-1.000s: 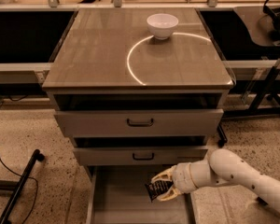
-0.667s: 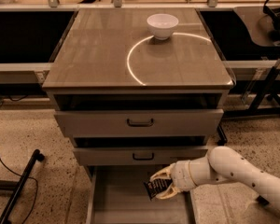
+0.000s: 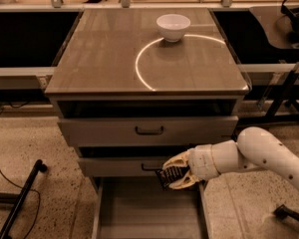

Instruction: Pick rxbar chocolate from bottom drawer and place on counter

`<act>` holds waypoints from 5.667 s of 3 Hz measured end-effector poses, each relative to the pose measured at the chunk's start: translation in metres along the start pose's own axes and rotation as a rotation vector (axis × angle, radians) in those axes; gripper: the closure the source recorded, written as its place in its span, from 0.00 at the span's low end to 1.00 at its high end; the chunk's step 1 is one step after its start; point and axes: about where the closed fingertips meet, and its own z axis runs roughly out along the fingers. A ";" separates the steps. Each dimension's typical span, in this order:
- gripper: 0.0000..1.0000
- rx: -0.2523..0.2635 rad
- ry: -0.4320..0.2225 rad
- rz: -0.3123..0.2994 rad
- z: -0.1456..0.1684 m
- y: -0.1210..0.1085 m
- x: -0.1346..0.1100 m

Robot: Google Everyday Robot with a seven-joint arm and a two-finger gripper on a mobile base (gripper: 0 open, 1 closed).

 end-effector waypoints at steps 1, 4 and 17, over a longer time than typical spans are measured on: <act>1.00 0.051 0.030 -0.036 -0.036 -0.045 -0.022; 1.00 0.122 0.074 -0.048 -0.078 -0.096 -0.047; 0.11 0.206 0.396 0.838 -0.127 -0.348 0.100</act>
Offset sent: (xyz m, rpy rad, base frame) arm 0.0297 -0.0252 0.1902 0.0261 -0.1919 -0.1406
